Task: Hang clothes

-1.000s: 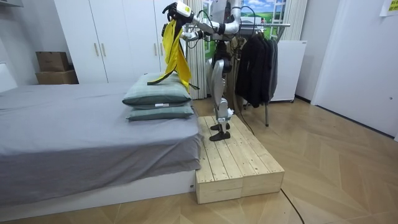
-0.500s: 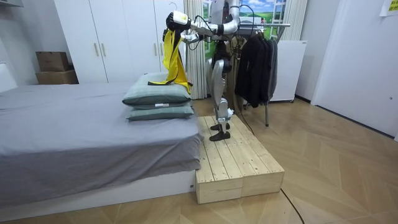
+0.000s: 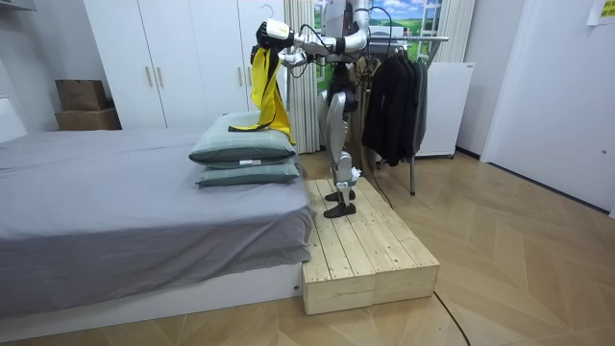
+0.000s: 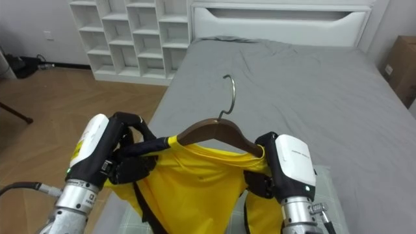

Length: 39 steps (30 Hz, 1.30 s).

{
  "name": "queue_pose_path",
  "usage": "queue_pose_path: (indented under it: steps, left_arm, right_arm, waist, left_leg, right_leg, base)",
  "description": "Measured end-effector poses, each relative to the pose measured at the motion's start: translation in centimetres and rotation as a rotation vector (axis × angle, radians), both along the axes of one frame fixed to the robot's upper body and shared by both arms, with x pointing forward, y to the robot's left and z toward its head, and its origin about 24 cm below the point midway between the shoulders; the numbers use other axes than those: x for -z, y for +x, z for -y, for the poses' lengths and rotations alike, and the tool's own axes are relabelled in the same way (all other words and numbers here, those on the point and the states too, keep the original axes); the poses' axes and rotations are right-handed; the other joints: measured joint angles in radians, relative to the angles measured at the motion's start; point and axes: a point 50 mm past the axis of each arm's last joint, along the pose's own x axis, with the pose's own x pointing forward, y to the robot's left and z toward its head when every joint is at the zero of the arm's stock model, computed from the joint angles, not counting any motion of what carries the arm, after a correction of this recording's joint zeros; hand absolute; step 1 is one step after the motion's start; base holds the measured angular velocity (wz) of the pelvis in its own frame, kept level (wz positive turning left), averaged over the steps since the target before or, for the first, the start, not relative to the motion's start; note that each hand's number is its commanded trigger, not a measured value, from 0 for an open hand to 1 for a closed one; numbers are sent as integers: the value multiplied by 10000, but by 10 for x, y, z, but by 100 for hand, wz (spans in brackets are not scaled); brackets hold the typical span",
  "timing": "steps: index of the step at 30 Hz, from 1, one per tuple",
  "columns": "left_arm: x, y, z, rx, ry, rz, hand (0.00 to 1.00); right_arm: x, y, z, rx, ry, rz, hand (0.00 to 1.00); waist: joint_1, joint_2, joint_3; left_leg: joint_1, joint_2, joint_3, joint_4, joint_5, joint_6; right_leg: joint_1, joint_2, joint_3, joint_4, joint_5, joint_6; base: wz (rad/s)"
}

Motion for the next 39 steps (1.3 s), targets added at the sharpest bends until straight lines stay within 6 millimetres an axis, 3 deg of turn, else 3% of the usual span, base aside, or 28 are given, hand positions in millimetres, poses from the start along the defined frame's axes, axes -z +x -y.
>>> queue_pose_path:
  steps: [2, 3, 4, 24, 39]
  left_arm:
    - [0, 0, 0, -5, 4, -6, 100]
    - [0, 0, 0, -9, 4, -11, 3]
    - [0, 0, 0, -12, 4, -15, 0]
    - [0, 1, 0, -253, -744, -117, 0]
    - [0, 1, 0, -256, -767, -114, 0]
  right_arm:
    - [0, 0, 0, 7, -8, 2, 100]
    - [0, 0, 0, 13, -14, 3, 100]
    - [0, 0, 0, 23, -22, 4, 100]
    - [0, 0, -1, -73, -112, -92, 100]
    - [1, 0, -1, -64, -111, -97, 100]
  waist:
    - [0, 6, -4]
    - [0, 8, -5]
    - [0, 8, -5]
    - [3, -7, 4]
    - [11, -118, 73]
  left_leg:
    - [0, 1, 0, -2, 0, 0]
    - [0, 1, 0, -2, 0, 0]
    - [0, 1, 0, -1, 0, 0]
    - [3, -1, 24, -8, 0, 1]
    - [-23, -6, 18, -9, -1, 1]
  right_leg:
    - [0, 2, 9, 6, 0, 0]
    - [0, 2, 13, 8, 0, 0]
    - [0, 2, 14, 11, 0, 0]
    - [-11, 8, 176, 3, 0, 0]
    - [-24, -1, 104, 5, 0, 0]
  base:
    - [0]
    - [0]
    - [0]
    - [0]
    - [0]
